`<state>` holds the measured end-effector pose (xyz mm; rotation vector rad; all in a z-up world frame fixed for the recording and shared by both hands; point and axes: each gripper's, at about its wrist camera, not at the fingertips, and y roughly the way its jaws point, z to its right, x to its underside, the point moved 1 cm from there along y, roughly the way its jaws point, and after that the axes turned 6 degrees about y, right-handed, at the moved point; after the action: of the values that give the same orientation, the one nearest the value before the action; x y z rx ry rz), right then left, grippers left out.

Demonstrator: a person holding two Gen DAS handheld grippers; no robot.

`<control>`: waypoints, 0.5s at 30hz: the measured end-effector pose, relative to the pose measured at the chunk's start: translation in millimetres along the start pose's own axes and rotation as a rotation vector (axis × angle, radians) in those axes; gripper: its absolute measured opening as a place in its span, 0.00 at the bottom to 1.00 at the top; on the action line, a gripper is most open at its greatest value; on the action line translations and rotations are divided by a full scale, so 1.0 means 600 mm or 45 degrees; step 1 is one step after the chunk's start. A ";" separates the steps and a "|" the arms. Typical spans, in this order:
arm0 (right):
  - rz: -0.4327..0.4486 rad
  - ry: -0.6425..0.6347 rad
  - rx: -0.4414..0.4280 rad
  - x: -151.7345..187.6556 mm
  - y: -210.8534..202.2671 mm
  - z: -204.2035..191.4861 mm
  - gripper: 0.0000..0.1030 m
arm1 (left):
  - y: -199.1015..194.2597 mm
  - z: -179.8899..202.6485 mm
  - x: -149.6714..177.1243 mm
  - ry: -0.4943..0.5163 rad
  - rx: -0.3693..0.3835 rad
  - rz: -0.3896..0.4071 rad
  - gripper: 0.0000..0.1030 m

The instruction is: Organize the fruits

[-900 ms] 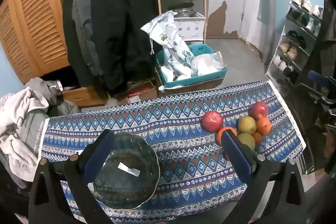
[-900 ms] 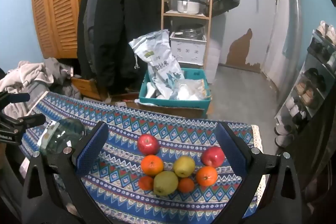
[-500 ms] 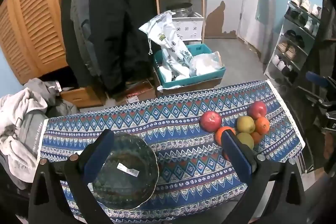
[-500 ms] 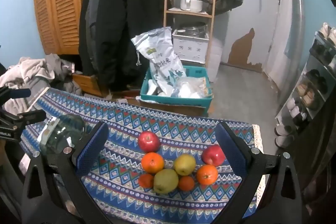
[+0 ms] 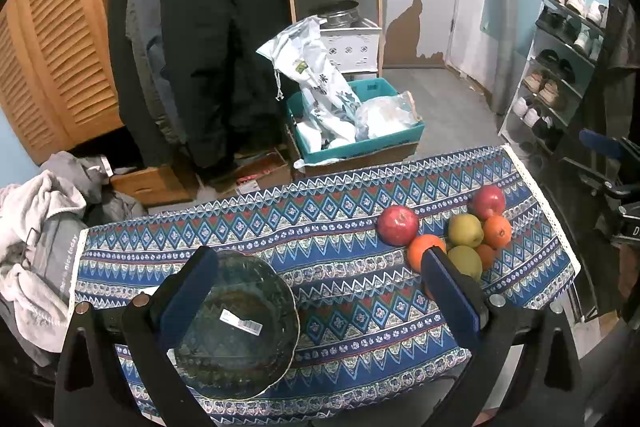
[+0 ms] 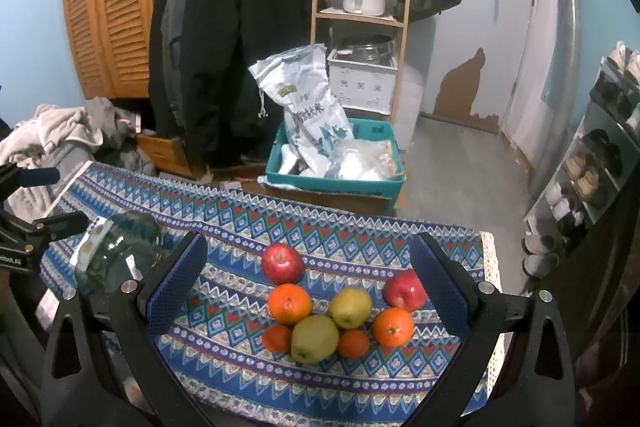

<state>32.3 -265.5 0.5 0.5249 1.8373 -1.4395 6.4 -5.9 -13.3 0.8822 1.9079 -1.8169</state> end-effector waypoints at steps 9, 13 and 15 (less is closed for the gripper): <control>-0.005 -0.005 0.001 0.007 0.002 0.001 0.96 | 0.005 0.005 0.002 0.009 0.007 -0.018 0.99; -0.013 -0.003 0.002 0.010 0.003 0.001 0.96 | 0.009 0.008 0.002 0.011 0.010 -0.026 0.99; -0.013 -0.004 -0.001 0.010 0.003 0.000 0.96 | 0.009 0.009 0.003 0.015 0.006 -0.023 0.99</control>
<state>29.8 -265.8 -4.9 0.5133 1.8409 -1.4458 7.7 -11.0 -18.9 0.8817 1.9255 -1.8311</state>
